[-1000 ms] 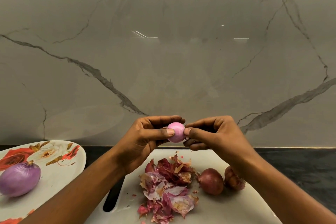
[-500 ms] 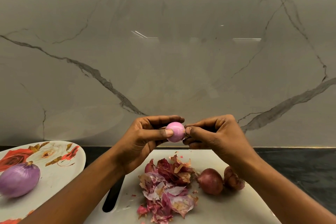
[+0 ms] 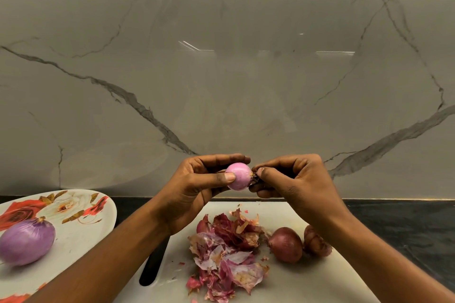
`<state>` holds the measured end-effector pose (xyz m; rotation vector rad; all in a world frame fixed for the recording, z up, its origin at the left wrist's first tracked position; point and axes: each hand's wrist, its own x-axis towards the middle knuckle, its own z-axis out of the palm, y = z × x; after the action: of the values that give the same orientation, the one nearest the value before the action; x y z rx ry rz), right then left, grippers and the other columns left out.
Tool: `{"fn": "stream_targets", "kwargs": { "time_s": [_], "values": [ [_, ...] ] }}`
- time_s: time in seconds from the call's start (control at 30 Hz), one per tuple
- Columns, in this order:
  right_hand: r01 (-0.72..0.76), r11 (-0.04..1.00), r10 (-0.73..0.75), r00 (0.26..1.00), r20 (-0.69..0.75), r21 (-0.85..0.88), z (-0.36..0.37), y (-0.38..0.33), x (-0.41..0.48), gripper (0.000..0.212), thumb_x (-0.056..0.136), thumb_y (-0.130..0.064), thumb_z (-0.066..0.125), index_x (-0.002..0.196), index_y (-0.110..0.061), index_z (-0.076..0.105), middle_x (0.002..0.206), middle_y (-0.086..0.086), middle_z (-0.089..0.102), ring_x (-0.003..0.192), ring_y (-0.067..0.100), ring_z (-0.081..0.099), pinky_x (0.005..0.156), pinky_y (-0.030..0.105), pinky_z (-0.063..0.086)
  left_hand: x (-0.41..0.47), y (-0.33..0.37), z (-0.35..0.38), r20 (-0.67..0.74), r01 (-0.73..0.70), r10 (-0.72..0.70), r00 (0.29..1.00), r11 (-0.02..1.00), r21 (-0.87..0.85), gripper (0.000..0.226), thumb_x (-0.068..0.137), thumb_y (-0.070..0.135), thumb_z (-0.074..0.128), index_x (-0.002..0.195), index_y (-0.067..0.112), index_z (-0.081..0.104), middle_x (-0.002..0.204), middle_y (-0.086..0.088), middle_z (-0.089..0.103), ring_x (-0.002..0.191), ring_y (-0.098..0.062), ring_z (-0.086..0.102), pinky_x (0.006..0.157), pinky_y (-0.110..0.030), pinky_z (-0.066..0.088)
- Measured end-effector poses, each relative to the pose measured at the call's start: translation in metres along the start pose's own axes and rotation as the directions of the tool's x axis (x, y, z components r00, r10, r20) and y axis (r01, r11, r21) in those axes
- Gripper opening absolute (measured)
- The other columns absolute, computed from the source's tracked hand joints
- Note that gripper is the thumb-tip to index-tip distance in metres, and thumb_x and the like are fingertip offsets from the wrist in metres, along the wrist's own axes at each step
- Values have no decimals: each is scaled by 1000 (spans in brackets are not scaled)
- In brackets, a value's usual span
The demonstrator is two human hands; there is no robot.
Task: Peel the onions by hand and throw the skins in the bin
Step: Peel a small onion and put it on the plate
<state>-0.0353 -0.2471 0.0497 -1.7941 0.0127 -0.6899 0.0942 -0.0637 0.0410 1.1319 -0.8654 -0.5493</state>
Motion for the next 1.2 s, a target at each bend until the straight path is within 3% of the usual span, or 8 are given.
{"fn": "stream_targets", "kwargs": {
  "time_s": [0.13,0.33,0.5,0.63,0.8,0.93,1.2],
  "values": [
    [29,998,-27,999,28,-64,0,-1,-1,10,90,-8,79,99,-10,82,83,6,81,77,22,80,71,31,66,0,-1,0,6,-3,3,1000,1000,0,43,83,2,72,126,3,73,133,-17,71,127,-35,66,110,-40,53],
    [110,982,-115,993,-29,-155,0,2,-2,19,90,-4,75,89,-21,81,77,3,80,70,21,79,67,31,66,0,-3,5,4,26,-26,1000,999,-28,39,86,7,71,125,7,75,132,-18,71,125,-34,68,102,-36,58],
    [72,991,-82,993,-88,-110,-4,0,2,14,92,-2,74,92,-15,79,79,4,80,71,19,79,68,30,66,1,-1,6,-46,46,-50,998,995,-92,32,97,16,68,127,8,74,132,-18,70,114,-35,70,90,-36,63],
    [31,996,-37,997,-66,-85,-3,-1,2,11,90,-2,77,94,-12,80,81,6,81,73,20,80,68,29,65,1,1,8,-96,60,-72,993,991,-119,35,92,19,63,122,7,77,129,-20,71,107,-35,73,83,-35,65],
    [-15,1000,15,999,-30,15,-2,-2,2,10,90,-11,79,99,-7,81,84,9,81,76,25,80,69,32,66,1,-1,7,-59,61,-66,996,995,-83,32,96,18,71,125,6,74,129,-19,71,112,-34,72,90,-38,64],
    [3,1000,-3,1000,7,-25,0,-1,2,26,81,-27,81,103,-13,81,87,4,82,79,21,79,71,29,65,-1,-1,8,-63,55,-57,996,998,-42,39,88,14,68,126,6,73,127,-17,73,118,-35,71,91,-38,64],
    [38,998,-37,999,-32,54,0,-1,4,17,79,-25,77,93,-17,81,83,4,81,73,18,77,66,23,62,-3,3,12,-27,65,-67,997,996,-63,34,94,18,65,124,6,75,126,-22,72,108,-37,73,85,-33,65]
  ]
}}
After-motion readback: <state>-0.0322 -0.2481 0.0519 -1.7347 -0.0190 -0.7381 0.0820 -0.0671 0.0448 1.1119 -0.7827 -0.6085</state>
